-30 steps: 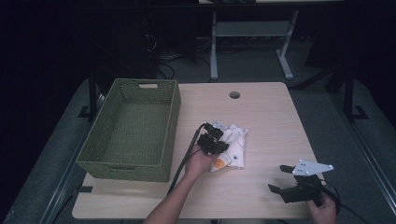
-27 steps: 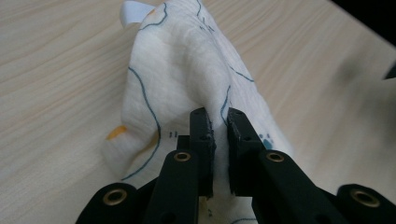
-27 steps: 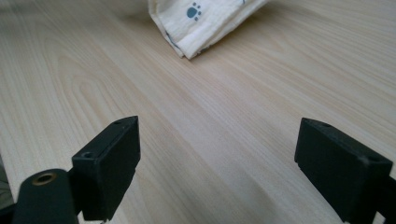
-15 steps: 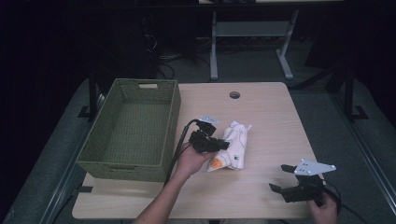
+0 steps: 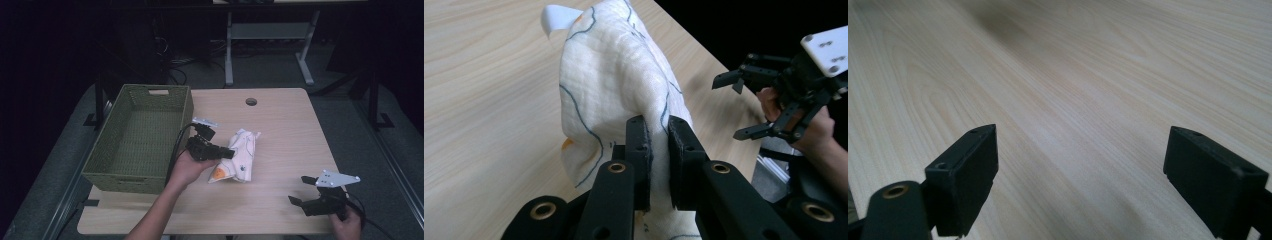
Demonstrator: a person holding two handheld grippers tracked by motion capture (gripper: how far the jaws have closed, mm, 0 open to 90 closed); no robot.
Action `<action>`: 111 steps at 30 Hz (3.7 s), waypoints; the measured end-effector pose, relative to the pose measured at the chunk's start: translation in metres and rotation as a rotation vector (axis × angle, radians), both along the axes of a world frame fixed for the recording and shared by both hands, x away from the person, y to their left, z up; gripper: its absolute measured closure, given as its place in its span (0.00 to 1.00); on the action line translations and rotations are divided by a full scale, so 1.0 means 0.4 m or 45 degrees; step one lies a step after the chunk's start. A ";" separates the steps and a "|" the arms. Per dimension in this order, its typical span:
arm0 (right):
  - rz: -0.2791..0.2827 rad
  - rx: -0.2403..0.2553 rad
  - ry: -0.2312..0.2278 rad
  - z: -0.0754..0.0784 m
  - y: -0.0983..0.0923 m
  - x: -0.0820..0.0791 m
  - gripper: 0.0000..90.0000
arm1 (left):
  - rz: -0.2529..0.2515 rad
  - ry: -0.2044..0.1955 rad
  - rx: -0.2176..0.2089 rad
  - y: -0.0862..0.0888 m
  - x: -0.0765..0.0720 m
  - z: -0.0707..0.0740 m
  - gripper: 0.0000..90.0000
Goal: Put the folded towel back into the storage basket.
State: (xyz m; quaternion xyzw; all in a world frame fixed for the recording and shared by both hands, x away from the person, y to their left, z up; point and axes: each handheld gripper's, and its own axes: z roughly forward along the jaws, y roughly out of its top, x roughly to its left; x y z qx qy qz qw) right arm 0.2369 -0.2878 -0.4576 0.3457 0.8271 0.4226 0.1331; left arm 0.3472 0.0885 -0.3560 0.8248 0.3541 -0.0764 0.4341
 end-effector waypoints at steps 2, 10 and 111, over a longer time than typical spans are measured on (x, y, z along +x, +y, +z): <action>0.002 -0.002 0.003 -0.001 0.000 0.001 0.15 | 0.009 0.006 -0.013 0.017 0.001 0.010 0.91; -0.004 -0.007 0.011 -0.005 0.002 0.002 0.15 | 0.035 0.034 -0.055 0.077 0.000 0.043 0.91; -0.103 -0.044 0.072 -0.035 -0.002 0.028 0.15 | 0.246 0.127 -0.005 0.607 0.146 0.033 0.90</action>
